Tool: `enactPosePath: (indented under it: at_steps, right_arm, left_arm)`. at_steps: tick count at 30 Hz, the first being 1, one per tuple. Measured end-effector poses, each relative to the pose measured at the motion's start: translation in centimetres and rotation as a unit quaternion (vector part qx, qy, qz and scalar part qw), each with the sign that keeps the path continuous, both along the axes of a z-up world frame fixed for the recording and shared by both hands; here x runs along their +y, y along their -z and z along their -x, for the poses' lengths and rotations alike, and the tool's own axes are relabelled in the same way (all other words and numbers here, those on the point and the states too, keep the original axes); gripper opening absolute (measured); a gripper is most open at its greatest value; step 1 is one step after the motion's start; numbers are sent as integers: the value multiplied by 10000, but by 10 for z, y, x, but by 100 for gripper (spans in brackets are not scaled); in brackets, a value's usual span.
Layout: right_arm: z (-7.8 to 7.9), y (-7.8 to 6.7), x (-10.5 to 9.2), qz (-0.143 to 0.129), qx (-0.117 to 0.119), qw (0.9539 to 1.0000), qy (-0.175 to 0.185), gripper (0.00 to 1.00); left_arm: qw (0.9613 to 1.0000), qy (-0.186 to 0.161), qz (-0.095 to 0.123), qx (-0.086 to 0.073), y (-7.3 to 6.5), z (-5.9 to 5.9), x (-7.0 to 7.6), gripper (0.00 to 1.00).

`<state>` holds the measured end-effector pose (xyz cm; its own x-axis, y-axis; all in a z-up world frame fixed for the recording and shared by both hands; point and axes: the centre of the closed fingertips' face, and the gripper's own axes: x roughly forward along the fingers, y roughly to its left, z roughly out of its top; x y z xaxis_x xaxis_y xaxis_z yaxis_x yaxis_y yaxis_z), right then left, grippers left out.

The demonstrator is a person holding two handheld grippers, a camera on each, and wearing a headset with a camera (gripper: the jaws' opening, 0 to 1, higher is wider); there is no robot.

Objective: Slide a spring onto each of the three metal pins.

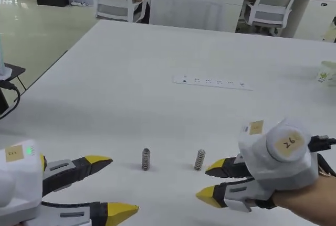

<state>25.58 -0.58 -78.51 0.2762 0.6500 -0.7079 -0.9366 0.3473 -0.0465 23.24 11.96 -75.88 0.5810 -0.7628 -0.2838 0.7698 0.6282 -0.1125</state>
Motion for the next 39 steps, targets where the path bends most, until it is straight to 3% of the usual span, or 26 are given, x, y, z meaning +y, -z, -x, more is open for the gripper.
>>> enactPosePath:
  at_steps: [10,23,39]
  right_arm:
    - [-3,-3,-43,-229,-42,9983,530,29]
    - [-14,-4,-101,-458,-190,9917,1183,37]
    - [-16,-7,-130,-811,-432,9860,1391,46]
  left_arm:
    - [10000,6,-30,29,0,2,-2,61]
    - [10000,-14,-28,79,4,-1,-5,63]
    - [9999,-87,-41,144,9,-3,-1,64]
